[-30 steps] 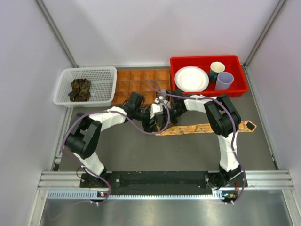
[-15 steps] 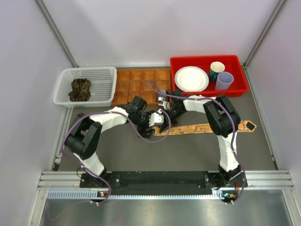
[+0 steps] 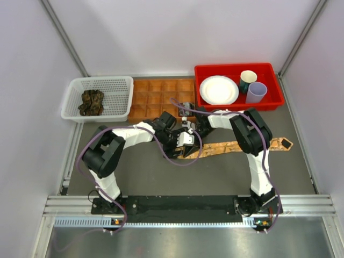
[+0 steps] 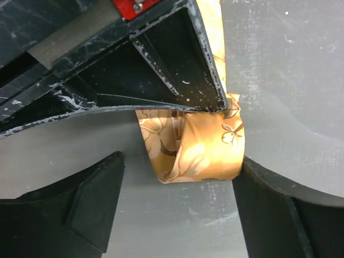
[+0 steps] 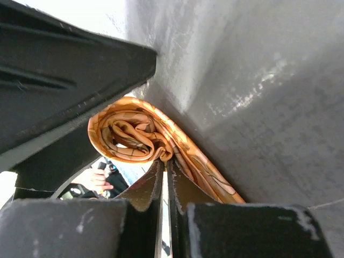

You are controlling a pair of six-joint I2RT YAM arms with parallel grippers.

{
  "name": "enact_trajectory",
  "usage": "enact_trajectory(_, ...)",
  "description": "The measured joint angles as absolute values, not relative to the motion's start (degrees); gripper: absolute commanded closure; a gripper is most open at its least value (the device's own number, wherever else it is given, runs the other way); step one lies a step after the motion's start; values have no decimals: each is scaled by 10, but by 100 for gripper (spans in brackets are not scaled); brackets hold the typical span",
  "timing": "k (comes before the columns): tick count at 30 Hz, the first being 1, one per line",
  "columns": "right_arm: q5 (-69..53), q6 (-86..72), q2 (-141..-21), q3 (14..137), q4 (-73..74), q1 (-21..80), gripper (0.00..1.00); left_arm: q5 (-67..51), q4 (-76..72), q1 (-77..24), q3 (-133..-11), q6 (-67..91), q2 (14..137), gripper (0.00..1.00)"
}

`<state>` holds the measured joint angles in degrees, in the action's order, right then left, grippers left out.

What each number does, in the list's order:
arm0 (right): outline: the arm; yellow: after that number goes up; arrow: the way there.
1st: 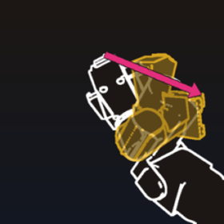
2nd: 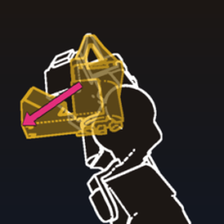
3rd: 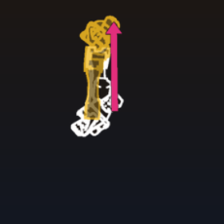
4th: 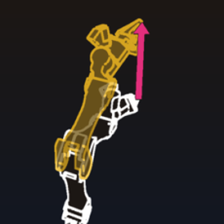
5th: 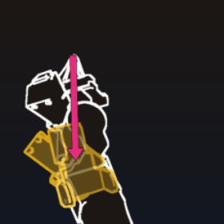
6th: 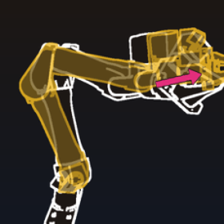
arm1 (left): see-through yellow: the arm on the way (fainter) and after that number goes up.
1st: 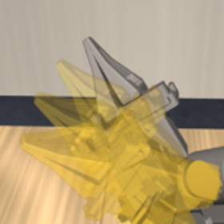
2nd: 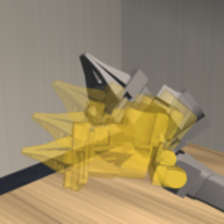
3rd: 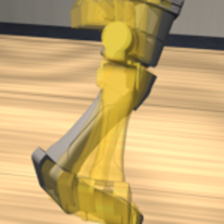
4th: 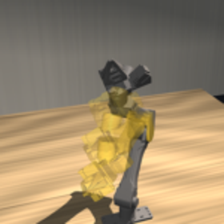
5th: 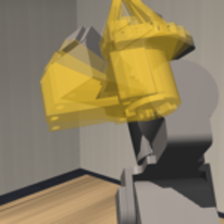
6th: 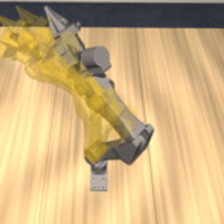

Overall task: Roll the ties
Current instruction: Roll the tie at the center of the board.

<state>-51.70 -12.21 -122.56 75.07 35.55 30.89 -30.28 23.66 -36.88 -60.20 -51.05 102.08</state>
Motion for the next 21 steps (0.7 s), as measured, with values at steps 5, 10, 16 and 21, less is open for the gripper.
enact_trajectory(5, -509, -119, -1229, 762, 372, 310, 100, -303, 236, -370, -602, -509, 1021, 10)
enact_trajectory(10, -509, -116, -1234, 770, 383, 310, 100, -303, 241, -383, -612, -512, 1028, 9)
enact_trajectory(16, -507, -115, -1235, 774, 387, 310, 100, -301, 253, -393, -637, -510, 1046, 26)
enact_trajectory(21, -499, -109, -1240, 790, 399, 310, 100, -294, 264, -398, -648, -503, 1052, 45)
